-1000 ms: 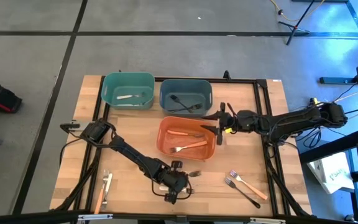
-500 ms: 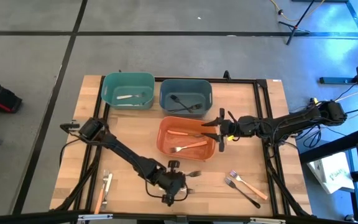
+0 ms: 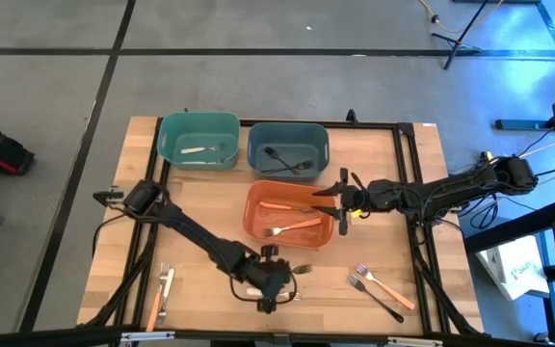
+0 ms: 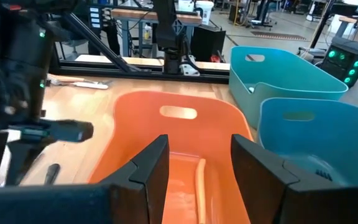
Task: Sort silverware by color (type)
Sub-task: Put the black fork into the blue bin
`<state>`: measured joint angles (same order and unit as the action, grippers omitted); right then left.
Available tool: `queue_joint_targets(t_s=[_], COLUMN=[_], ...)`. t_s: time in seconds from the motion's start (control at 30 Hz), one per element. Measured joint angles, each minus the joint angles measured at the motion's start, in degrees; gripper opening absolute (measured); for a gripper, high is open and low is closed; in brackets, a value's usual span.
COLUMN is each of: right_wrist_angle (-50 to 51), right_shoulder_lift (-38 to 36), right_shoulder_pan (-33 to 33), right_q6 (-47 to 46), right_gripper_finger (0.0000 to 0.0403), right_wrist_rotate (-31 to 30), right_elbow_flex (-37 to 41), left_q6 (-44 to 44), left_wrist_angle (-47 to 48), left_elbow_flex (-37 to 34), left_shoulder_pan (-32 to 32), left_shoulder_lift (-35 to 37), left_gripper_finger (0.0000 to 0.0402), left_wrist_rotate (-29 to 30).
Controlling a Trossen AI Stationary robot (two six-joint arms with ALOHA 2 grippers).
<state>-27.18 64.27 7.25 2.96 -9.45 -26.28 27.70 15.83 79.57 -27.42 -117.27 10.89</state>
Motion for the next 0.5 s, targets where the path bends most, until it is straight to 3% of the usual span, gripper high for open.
queue_joint_targets(t_s=[0.17,0.37,0.5], right_wrist_angle=[0.24,0.42,0.39], right_shoulder_lift=[0.0,0.0,0.0], right_shoulder_pan=[0.01,0.0,0.0], right_q6=[-0.09,0.17,0.26], right_gripper_finger=[0.0161,0.0161,0.0161], right_wrist_rotate=[-0.01,-0.01,0.0], right_elbow_flex=[0.0,0.0,0.0], left_q6=[1.97,1.97,2.23], left_wrist_angle=[2.47,2.81,2.42], left_elbow_flex=[-0.02,0.0,0.0], left_shoulder_pan=[0.56,0.3,0.67], left_shoulder_lift=[-0.75,-1.56,-2.94], left_gripper_finger=[0.0131,0.0129,0.0125], left_wrist_rotate=[2.22,6.75,6.42])
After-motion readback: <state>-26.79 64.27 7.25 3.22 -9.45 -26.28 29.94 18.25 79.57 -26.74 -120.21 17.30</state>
